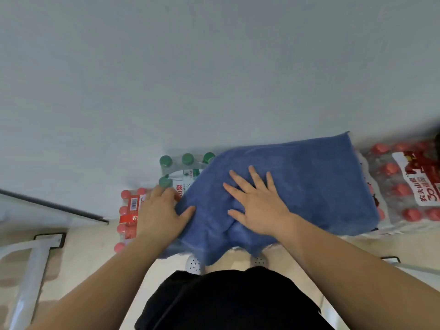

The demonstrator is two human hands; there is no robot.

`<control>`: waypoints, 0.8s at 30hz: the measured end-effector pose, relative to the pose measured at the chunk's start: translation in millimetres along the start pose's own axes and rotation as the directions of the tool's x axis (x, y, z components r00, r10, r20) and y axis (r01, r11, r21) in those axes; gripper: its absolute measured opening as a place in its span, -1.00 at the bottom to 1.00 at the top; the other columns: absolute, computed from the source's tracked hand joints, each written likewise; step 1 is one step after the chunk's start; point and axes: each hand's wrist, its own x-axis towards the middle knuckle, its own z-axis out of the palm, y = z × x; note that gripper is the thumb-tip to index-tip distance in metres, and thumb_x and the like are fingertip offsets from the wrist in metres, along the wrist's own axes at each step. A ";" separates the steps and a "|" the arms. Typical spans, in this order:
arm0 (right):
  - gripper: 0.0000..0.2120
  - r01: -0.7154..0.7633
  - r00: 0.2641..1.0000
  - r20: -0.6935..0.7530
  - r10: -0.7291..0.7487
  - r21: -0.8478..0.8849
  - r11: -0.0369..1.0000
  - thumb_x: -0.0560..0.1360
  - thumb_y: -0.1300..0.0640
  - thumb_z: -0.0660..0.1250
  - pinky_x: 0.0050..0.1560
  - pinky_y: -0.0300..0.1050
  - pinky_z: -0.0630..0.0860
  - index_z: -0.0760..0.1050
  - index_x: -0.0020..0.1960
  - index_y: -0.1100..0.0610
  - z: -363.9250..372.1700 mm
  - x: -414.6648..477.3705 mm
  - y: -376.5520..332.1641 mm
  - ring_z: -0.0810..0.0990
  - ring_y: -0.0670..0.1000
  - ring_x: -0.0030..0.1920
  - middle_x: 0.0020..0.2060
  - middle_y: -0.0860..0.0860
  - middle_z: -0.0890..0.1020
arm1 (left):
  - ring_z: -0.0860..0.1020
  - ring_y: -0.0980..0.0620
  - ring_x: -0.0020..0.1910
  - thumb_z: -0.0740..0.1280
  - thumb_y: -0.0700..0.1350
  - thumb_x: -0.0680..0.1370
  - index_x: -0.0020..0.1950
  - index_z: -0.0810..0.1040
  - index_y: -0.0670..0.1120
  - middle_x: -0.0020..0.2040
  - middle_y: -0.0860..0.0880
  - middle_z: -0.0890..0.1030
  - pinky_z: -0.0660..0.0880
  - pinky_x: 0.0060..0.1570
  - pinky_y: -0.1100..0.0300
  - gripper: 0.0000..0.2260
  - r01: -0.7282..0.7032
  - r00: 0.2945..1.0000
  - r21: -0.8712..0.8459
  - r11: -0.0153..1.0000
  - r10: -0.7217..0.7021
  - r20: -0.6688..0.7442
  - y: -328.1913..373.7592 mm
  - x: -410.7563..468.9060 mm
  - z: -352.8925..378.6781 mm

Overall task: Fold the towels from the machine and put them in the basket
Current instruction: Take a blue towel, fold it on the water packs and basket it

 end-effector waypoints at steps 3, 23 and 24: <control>-0.31 -0.014 1.000 0.016 0.014 -0.025 1.000 0.50 -0.34 -0.14 0.49 0.39 -0.25 -0.16 0.60 -0.23 3.9 -1.0 4.0 -0.35 0.18 0.57 0.57 -0.20 -0.30 | 0.52 -0.05 -0.23 0.38 0.04 0.48 -0.30 0.41 0.01 -0.26 0.03 0.48 0.40 -0.23 0.11 -0.76 -0.081 0.986 -0.128 0.988 0.098 0.133 -4.4 11.5 -7.2; -0.80 0.008 0.946 -0.322 -0.042 -0.106 0.994 0.44 0.01 0.22 -0.06 0.00 0.39 0.58 -0.25 0.02 -4.9 -29.2 -43.7 0.48 0.09 -0.11 -0.28 -0.05 0.53 | 0.56 0.11 -0.30 0.35 0.00 0.56 -0.21 0.64 -0.02 -0.31 0.07 0.63 0.50 -0.21 0.13 -0.80 -0.266 0.919 -0.386 0.884 0.353 0.174 -31.2 26.0 -20.8; -0.79 0.016 0.943 -0.328 -0.050 -0.107 0.994 0.43 0.00 0.24 -0.04 0.01 0.39 0.59 -0.27 0.03 -3.4 -31.6 -40.9 0.47 0.08 -0.09 -0.26 -0.05 0.53 | 0.56 0.10 -0.29 0.36 0.02 0.55 -0.20 0.65 -0.02 -0.30 0.07 0.64 0.49 -0.22 0.16 -0.81 -0.250 0.918 -0.369 0.895 0.340 0.205 -36.0 24.3 -20.9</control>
